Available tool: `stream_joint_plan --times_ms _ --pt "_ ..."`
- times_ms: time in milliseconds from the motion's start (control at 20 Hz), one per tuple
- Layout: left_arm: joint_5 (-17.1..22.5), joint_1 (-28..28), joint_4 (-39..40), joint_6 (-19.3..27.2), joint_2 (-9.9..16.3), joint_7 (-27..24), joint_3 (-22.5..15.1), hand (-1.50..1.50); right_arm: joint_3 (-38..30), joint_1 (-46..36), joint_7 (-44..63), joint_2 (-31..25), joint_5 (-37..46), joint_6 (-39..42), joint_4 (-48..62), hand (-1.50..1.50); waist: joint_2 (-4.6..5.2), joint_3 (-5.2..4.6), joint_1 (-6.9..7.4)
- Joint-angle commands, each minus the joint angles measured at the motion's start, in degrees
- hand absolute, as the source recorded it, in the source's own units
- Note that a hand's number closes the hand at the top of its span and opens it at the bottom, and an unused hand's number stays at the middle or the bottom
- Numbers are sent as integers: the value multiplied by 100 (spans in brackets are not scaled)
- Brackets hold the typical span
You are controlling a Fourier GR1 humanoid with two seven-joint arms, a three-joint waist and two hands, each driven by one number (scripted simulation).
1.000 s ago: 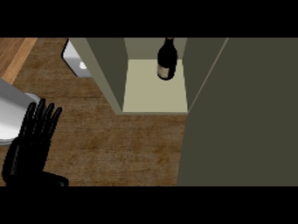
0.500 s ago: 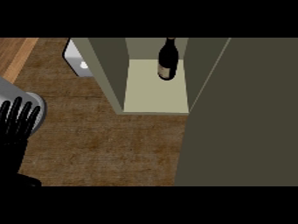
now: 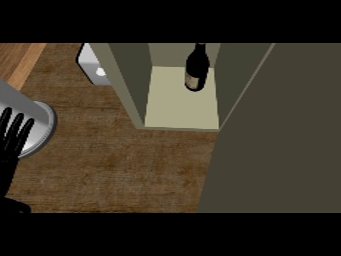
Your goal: Pick up the wine, place it into the cabinet and close the cabinet
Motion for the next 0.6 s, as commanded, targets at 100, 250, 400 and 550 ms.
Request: stream_joint_plan --times_ms 100,250,400,550 --pt "100 -110 61 -154 129 118 114 -150 936 -925 855 1133 -268 -258 -148 150 9 -9 127" --pt "166 -124 -36 -156 164 301 59 -150 733 -1559 1236 1546 -336 -371 290 150 15 -6 213" --pt "305 -223 193 -298 236 263 277 -150 512 -2468 1655 2093 -404 -468 838 150 22 -6 197" --pt "173 -185 248 -262 59 220 133 -150 345 -3618 2124 2982 -146 -741 1784 150 13 -1 151"
